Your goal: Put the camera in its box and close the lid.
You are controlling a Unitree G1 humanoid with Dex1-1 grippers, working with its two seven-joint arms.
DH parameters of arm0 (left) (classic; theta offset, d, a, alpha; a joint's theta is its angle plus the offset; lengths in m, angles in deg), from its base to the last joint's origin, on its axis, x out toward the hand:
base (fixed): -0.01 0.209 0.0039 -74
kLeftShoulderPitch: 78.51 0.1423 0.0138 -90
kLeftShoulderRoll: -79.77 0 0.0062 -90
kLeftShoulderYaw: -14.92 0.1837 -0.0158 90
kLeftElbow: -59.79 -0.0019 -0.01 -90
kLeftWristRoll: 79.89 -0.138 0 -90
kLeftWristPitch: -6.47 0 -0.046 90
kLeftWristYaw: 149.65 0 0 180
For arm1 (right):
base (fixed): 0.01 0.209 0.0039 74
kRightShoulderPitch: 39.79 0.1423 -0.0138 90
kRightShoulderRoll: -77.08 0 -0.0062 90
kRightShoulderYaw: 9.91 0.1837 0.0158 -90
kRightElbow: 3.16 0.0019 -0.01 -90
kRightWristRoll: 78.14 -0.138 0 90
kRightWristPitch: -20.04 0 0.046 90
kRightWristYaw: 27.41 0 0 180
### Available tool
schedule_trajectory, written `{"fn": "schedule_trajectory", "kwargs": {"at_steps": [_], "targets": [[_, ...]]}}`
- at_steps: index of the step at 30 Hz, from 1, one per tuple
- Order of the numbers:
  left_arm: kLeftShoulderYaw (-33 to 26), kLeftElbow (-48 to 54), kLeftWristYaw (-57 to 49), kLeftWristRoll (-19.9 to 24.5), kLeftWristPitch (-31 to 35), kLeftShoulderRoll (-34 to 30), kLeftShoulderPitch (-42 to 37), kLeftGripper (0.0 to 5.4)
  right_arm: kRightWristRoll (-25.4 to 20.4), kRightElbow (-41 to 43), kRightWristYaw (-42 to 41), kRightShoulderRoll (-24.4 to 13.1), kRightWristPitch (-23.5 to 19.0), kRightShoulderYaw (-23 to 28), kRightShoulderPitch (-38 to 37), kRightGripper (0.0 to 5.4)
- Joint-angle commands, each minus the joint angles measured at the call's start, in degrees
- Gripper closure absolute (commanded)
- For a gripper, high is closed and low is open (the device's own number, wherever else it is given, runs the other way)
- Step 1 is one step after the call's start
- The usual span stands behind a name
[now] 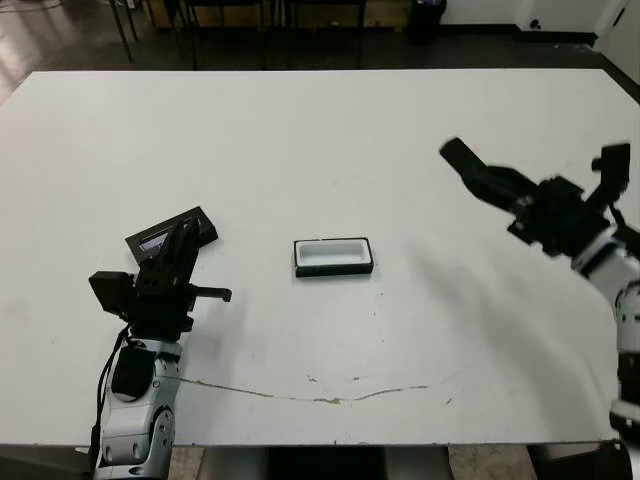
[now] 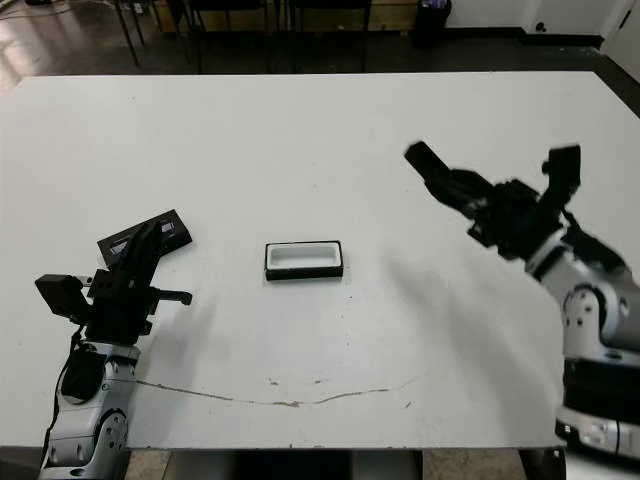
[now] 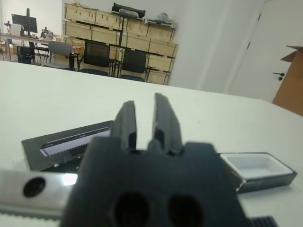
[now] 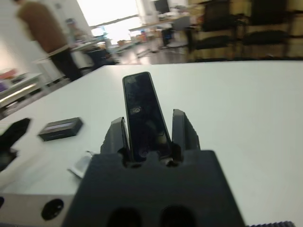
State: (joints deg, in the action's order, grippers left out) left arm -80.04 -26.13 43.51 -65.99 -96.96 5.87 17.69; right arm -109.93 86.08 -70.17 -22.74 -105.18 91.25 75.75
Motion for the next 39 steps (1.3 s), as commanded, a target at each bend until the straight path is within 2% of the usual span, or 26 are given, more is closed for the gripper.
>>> {"fn": "schedule_trajectory", "kwargs": {"at_steps": [1, 7, 12, 17, 21, 28, 35, 39], "targets": [[0.1, -0.3, -0.7, -0.8, 0.3, -0.3, 0.8, 5.40, 1.6, -2.0, -5.0, -0.4, 2.5, -5.1, 3.1, 5.18], [0.3, 0.9, -1.6, -0.6, 1.6, -0.1, 1.2, 5.40, 9.6, -12.1, -17.5, -1.2, 12.7, -15.6, 11.4, 5.19], [0.2, 1.6, -1.9, -0.1, 2.7, -0.1, 1.0, 5.40, 18.0, -16.9, -23.0, -1.5, 15.5, -23.9, 18.3, 5.20], [0.3, 2.2, -2.6, -0.7, 3.7, -0.1, 1.0, 5.40, 23.0, -19.0, -26.5, -0.6, 17.1, -29.3, 21.8, 5.20], [0.5, 2.4, -2.5, -0.5, 3.9, -0.2, 0.9, 5.40, 26.8, -20.8, -28.5, -0.1, 16.8, -33.1, 24.2, 5.20], [0.7, 2.3, -2.9, -0.8, 3.5, 0.0, 1.0, 5.40, 30.5, -26.2, -31.2, 0.8, 20.1, -35.3, 26.2, 5.20], [0.9, 1.5, -4.0, -3.6, 2.0, -0.1, 1.1, 5.40, 32.7, -27.2, -32.4, 1.1, 21.5, -35.8, 26.3, 5.20], [1.1, 1.5, -3.8, -3.2, 2.0, 0.0, 1.2, 5.40, 33.7, -28.2, -32.3, 1.9, 22.1, -36.3, 25.7, 5.20]]}}
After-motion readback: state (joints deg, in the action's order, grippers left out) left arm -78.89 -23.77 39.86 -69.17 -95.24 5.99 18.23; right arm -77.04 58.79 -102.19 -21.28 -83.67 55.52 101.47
